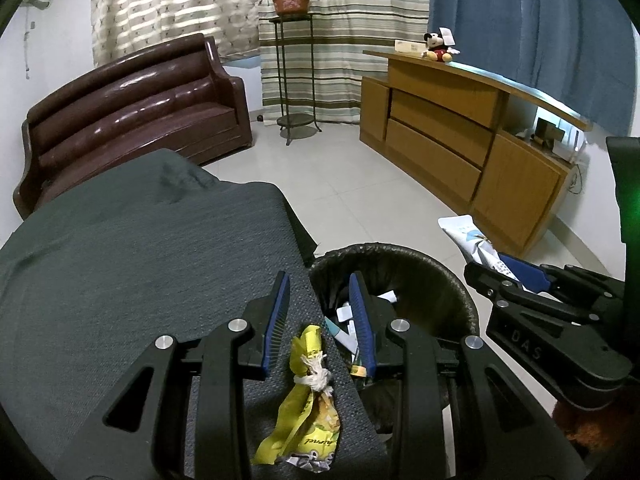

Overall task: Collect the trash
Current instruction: 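Open the right tool to drop the packet into the bin, then lower the yellow wrapper into the bin and open the left tool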

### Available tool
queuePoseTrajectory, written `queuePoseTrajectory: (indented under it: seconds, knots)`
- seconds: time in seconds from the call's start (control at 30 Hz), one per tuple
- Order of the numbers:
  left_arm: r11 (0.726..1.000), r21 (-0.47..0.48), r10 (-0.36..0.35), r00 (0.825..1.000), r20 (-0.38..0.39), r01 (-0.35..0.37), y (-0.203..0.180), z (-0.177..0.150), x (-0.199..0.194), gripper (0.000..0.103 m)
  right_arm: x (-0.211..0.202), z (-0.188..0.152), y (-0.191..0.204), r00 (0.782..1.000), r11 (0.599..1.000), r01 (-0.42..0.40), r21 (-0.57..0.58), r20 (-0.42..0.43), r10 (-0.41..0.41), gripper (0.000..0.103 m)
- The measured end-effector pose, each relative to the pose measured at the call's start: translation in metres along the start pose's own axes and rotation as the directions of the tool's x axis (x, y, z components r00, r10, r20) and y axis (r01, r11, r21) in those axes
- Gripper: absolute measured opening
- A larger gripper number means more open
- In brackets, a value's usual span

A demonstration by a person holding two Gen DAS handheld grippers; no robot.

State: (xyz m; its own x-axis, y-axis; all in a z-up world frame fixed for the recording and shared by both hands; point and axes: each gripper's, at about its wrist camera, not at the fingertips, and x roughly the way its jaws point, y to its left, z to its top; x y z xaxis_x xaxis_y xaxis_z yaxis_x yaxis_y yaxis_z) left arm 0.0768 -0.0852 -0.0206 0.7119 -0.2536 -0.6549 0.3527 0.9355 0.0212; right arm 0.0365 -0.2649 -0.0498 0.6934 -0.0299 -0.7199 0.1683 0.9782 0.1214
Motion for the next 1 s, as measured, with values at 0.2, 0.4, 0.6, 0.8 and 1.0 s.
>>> queuePoseTrajectory:
  seconds: [0.2, 0.4, 0.6, 0.8, 1.0]
  knots:
    - [1.0, -0.002, -0.004, 1.0, -0.003, 0.004, 0.0, 0.0, -0.001, 0.035, 0.002, -0.001, -0.005, 1.0, 1.0, -0.001, 0.009, -0.006, 0.001, 0.032]
    - [1.0, -0.009, -0.002, 1.0, -0.001, 0.002, 0.001, 0.0, -0.001, 0.045, 0.001, -0.001, -0.005, 1.0, 1.0, 0.007, 0.014, 0.002, -0.008, 0.042]
    - [1.0, -0.021, -0.002, 1.0, 0.001, 0.002, 0.006, 0.001, -0.001, 0.053, 0.001, -0.003, -0.004, 1.0, 1.0, 0.012, 0.027, 0.002, -0.012, 0.042]
    - [1.0, -0.03, 0.007, 1.0, -0.003, -0.007, 0.013, 0.001, -0.003, 0.057, 0.003, -0.003, -0.004, 1.0, 1.0, 0.01, 0.028, -0.004, -0.01, 0.042]
    - [0.999, -0.032, 0.014, 0.999, -0.031, -0.015, 0.016, -0.005, -0.002, 0.057, 0.006, -0.004, -0.006, 1.0, 0.999, 0.008, 0.033, -0.015, -0.008, 0.042]
